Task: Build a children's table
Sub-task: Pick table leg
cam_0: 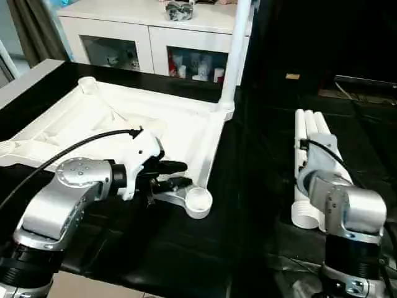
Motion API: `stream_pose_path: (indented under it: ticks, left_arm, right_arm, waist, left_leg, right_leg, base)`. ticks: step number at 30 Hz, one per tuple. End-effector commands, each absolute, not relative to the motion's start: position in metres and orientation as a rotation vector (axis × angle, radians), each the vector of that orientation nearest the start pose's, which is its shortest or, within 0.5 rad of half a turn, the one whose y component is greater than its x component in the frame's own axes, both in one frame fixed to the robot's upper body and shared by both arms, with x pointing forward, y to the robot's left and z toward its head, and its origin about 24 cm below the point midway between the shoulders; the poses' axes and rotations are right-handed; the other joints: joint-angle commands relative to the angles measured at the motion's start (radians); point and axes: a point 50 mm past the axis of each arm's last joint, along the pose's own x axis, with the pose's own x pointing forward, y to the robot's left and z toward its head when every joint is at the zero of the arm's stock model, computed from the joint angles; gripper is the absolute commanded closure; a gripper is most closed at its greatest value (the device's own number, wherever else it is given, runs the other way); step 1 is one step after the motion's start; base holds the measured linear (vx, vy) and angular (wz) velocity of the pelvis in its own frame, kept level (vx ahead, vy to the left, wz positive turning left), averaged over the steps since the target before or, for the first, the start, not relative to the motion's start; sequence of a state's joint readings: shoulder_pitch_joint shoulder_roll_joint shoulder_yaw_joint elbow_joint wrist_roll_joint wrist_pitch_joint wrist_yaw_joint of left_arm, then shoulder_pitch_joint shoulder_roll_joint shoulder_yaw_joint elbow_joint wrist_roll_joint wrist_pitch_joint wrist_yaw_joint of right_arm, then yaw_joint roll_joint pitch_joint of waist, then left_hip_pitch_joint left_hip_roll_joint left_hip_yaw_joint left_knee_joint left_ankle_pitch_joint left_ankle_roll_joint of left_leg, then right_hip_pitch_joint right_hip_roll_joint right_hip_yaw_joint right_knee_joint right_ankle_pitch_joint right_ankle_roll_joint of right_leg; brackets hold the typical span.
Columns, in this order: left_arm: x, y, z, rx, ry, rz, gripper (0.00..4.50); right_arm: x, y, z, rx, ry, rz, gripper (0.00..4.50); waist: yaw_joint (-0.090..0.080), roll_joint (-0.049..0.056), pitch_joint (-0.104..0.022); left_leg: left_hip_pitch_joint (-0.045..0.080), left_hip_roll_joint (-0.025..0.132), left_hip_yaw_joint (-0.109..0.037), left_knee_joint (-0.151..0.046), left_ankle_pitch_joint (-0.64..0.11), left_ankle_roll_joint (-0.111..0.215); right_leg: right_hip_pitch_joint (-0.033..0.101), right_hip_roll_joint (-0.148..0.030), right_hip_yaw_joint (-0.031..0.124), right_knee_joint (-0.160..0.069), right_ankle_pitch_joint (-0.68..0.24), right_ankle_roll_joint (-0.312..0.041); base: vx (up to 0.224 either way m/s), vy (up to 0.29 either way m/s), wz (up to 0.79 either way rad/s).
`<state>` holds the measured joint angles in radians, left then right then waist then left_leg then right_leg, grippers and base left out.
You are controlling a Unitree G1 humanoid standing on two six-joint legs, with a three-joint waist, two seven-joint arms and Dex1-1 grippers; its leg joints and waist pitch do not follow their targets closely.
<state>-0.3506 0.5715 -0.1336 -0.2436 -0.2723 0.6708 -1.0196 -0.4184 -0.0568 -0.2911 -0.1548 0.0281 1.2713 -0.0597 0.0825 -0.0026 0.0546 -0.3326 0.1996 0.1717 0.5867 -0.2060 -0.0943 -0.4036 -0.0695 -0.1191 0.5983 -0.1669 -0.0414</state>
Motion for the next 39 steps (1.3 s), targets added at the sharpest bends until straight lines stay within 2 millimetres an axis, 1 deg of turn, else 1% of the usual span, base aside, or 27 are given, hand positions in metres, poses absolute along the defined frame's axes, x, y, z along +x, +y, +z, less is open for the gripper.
stream_pose_path:
  ticks: [1,2,4,5,6,9,12,13,14,15,16,17,18,20,21,22,23,24,25,26,27,28,29,32,37,38,39]
  left_arm:
    - [0.265,0.151,0.127,0.282,0.335,-1.17,2.1]
    - [0.264,0.151,0.127,0.282,0.335,-1.171,2.1]
    - [0.264,0.151,0.126,0.282,0.338,-1.171,1.81]
    - [0.263,0.151,0.126,0.282,0.343,-1.173,1.81]
    - [0.263,0.151,0.126,0.282,0.343,-1.173,1.69]
    - [0.262,0.151,0.125,0.281,0.351,-1.176,1.42]
    - [0.262,0.151,0.125,0.283,0.353,-1.177,1.2]
    - [0.262,0.15,0.125,0.284,0.354,-1.179,1.11]
    - [0.262,0.15,0.125,0.287,0.354,-1.18,0.97]
    - [0.262,0.15,0.125,0.289,0.354,-1.182,0.87]
    - [0.261,0.15,0.125,0.289,0.354,-1.183,0.87]
    - [0.261,0.149,0.125,0.289,0.354,-1.184,0.69]
    - [0.261,0.149,0.125,0.288,0.354,-1.185,0.62]
    - [0.261,0.149,0.125,0.287,0.355,-1.186,0.47]
    - [0.26,0.149,0.125,0.287,0.355,-1.188,0.37]
    - [0.26,0.148,0.125,0.288,0.355,-1.189,0.37]
    - [0.26,0.148,0.125,0.288,0.354,-1.189,0.26]
    - [0.26,0.148,0.125,0.288,0.352,-1.189,0.17]
    - [0.26,0.147,0.125,0.285,0.348,-1.187,0.09]
    - [0.26,0.147,0.125,0.283,0.346,-1.187,0.09]
    - [0.26,0.147,0.125,0.28,0.344,-1.186,0.01]
    - [0.261,0.147,0.125,0.279,0.346,-1.186,0.0]
    - [0.26,0.147,0.124,0.281,0.35,-1.189,0.0]
    - [0.261,0.146,0.123,0.283,0.353,-1.192,0.0]
    - [0.266,0.145,0.126,0.257,0.316,-1.176,0.0]
    - [0.268,0.145,0.127,0.245,0.309,-1.169,0.0]
    - [0.268,0.144,0.127,0.244,0.307,-1.166,0.0]
  right_arm:
    - [0.286,-0.193,0.075,0.128,0.729,-0.185,0.0]
    - [0.286,-0.193,0.074,0.132,0.733,-0.183,0.0]
    - [0.285,-0.193,0.073,0.15,0.747,-0.18,0.0]
    - [0.283,-0.191,0.07,0.178,0.771,-0.169,0.0]
    - [0.283,-0.191,0.07,0.178,0.771,-0.169,0.3]
    - [0.281,-0.184,0.062,0.254,0.825,-0.118,0.43]
    - [0.281,-0.182,0.06,0.278,0.838,-0.106,0.81]
    - [0.281,-0.181,0.058,0.296,0.848,-0.093,0.82]
    - [0.282,-0.181,0.057,0.304,0.854,-0.089,0.95]
    - [0.284,-0.182,0.055,0.312,0.861,-0.083,1.12]
    - [0.284,-0.182,0.054,0.325,0.866,-0.077,1.12]
    - [0.285,-0.183,0.053,0.332,0.869,-0.075,1.29]
    - [0.285,-0.184,0.052,0.337,0.87,-0.079,1.33]
    - [0.286,-0.185,0.051,0.34,0.871,-0.083,1.51]
    - [0.287,-0.187,0.051,0.348,0.872,-0.087,1.62]
    - [0.287,-0.188,0.051,0.351,0.872,-0.09,1.62]
    - [0.287,-0.188,0.051,0.354,0.873,-0.091,1.7]
    - [0.288,-0.189,0.051,0.354,0.87,-0.093,1.78]
    - [0.289,-0.19,0.053,0.355,0.862,-0.094,1.9]
    - [0.29,-0.191,0.053,0.356,0.856,-0.096,1.9]
    - [0.291,-0.191,0.055,0.358,0.846,-0.099,2.06]
    - [0.292,-0.192,0.055,0.365,0.838,-0.099,2.13]
    - [0.293,-0.192,0.056,0.368,0.831,-0.1,2.23]
    - [0.294,-0.193,0.057,0.372,0.821,-0.103,2.49]
    - [0.297,-0.195,0.065,0.398,0.758,-0.097,2.61]
    - [0.301,-0.195,0.071,0.432,0.693,-0.088,2.62]
    - [0.302,-0.195,0.072,0.435,0.688,-0.086,2.62]
  waist:
    - [-0.003,0.009,-0.062]
    - [-0.003,0.011,-0.062]
    - [-0.003,0.009,-0.062]
    - [-0.002,0.008,-0.063]
    - [-0.002,0.009,-0.063]
    - [-0.002,0.008,-0.063]
    - [-0.001,0.01,-0.062]
    - [-0.002,0.005,-0.062]
    - [0.0,0.008,-0.062]
    - [-0.001,0.001,-0.062]
    - [-0.001,0.003,-0.062]
    - [-0.001,0.004,-0.06]
    - [-0.001,0.0,-0.061]
    - [-0.001,0.0,-0.061]
    - [0.0,-0.005,-0.062]
    - [0.0,-0.005,-0.062]
    - [0.0,-0.003,-0.061]
    - [0.0,-0.008,-0.063]
    - [0.0,-0.006,-0.062]
    - [-0.001,-0.006,-0.063]
    - [-0.001,-0.007,-0.064]
    - [-0.001,-0.001,-0.064]
    - [-0.002,-0.005,-0.065]
    - [-0.001,-0.004,-0.066]
    - [0.0,-0.003,-0.068]
    - [0.001,-0.002,-0.069]
    - [0.001,-0.003,-0.069]
  left_leg:
    - [-0.002,0.017,-0.008,-0.071,-0.119,-0.037]
    - [-0.001,0.017,-0.008,-0.07,-0.121,-0.037]
    - [0.0,0.017,-0.008,-0.07,-0.116,-0.038]
    - [0.0,0.018,-0.008,-0.07,-0.113,-0.037]
    - [0.0,0.018,-0.008,-0.07,-0.114,-0.037]
    - [0.0,0.018,-0.008,-0.07,-0.111,-0.035]
    - [0.002,0.018,-0.008,-0.071,-0.114,-0.038]
    - [0.001,0.019,-0.008,-0.071,-0.113,-0.038]
    - [0.002,0.018,-0.008,-0.071,-0.114,-0.039]
    - [0.002,0.019,-0.007,-0.071,-0.115,-0.038]
    - [0.002,0.018,-0.009,-0.072,-0.118,-0.038]
    - [0.003,0.018,-0.008,-0.072,-0.129,-0.038]
    - [0.003,0.018,-0.008,-0.072,-0.127,-0.038]
    - [0.004,0.017,-0.008,-0.071,-0.128,-0.038]
    - [0.002,0.018,-0.008,-0.072,-0.122,-0.036]
    - [0.002,0.018,-0.008,-0.072,-0.122,-0.036]
    - [0.003,0.017,-0.007,-0.071,-0.123,-0.036]
    - [0.002,0.018,-0.008,-0.071,-0.115,-0.036]
    - [0.002,0.018,-0.008,-0.072,-0.115,-0.036]
    - [0.002,0.018,-0.008,-0.071,-0.116,-0.037]
    - [0.002,0.018,-0.008,-0.071,-0.118,-0.038]
    - [0.003,0.018,-0.008,-0.071,-0.121,-0.04]
    - [0.003,0.018,-0.008,-0.071,-0.122,-0.04]
    - [0.003,0.018,-0.008,-0.071,-0.122,-0.04]
    - [0.001,0.018,-0.008,-0.069,-0.109,-0.037]
    - [0.0,0.018,-0.007,-0.069,-0.108,-0.037]
    - [-0.001,0.018,-0.007,-0.069,-0.105,-0.036]
  right_leg:
    - [0.057,-0.067,0.067,-0.076,-0.308,-0.029]
    - [0.056,-0.068,0.067,-0.078,-0.32,-0.028]
    - [0.056,-0.067,0.067,-0.078,-0.32,-0.026]
    - [0.055,-0.067,0.067,-0.076,-0.314,-0.028]
    - [0.056,-0.068,0.067,-0.075,-0.313,-0.029]
    - [0.056,-0.068,0.067,-0.075,-0.313,-0.033]
    - [0.054,-0.068,0.067,-0.078,-0.325,-0.026]
    - [0.054,-0.068,0.067,-0.077,-0.325,-0.025]
    - [0.054,-0.069,0.067,-0.077,-0.33,-0.025]
    - [0.054,-0.069,0.067,-0.078,-0.334,-0.024]
    - [0.055,-0.07,0.067,-0.077,-0.338,-0.025]
    - [0.053,-0.07,0.067,-0.081,-0.36,-0.017]
    - [0.054,-0.07,0.066,-0.081,-0.364,-0.014]
    - [0.053,-0.07,0.066,-0.083,-0.375,-0.009]
    - [0.054,-0.072,0.066,-0.082,-0.376,-0.007]
    - [0.054,-0.072,0.066,-0.082,-0.376,-0.007]
    - [0.052,-0.07,0.066,-0.083,-0.377,-0.005]
    - [0.054,-0.07,0.066,-0.08,-0.368,-0.003]
    - [0.053,-0.069,0.066,-0.081,-0.368,-0.002]
    - [0.053,-0.069,0.066,-0.081,-0.366,-0.003]
    - [0.053,-0.069,0.065,-0.081,-0.364,-0.003]
    - [0.053,-0.069,0.065,-0.08,-0.361,-0.005]
    - [0.053,-0.068,0.065,-0.081,-0.356,-0.006]
    - [0.054,-0.068,0.065,-0.079,-0.346,-0.013]
    - [0.056,-0.068,0.065,-0.076,-0.318,-0.022]
    - [0.055,-0.068,0.066,-0.075,-0.306,-0.027]
    - [0.057,-0.068,0.066,-0.074,-0.302,-0.028]
  base:
    - [0.0,0.0,0.0]
    - [0.0,0.0,0.0]
    - [0.0,0.0,0.0]
    - [0.0,0.0,0.0]
    - [0.0,0.0,0.0]
    - [0.0,0.0,0.0]
    - [0.0,0.0,0.0]
    - [0.0,0.0,0.0]
    - [0.0,0.0,0.0]
    - [0.0,0.0,0.0]
    - [0.0,0.0,0.0]
    - [0.0,0.0,0.0]
    - [0.0,0.0,0.0]
    - [0.0,0.0,0.0]
    - [0.0,0.0,0.0]
    - [0.0,0.0,0.0]
    - [0.0,0.0,0.0]
    - [0.0,0.0,0.0]
    - [0.0,0.0,0.0]
    - [0.0,0.0,0.0]
    - [0.0,0.0,0.0]
    - [0.0,0.0,0.0]
    - [0.0,0.0,0.0]
    - [0.0,0.0,0.0]
    - [0.0,0.0,0.0]
    - [0.0,0.0,0.0]
    - [0.0,0.0,0.0]
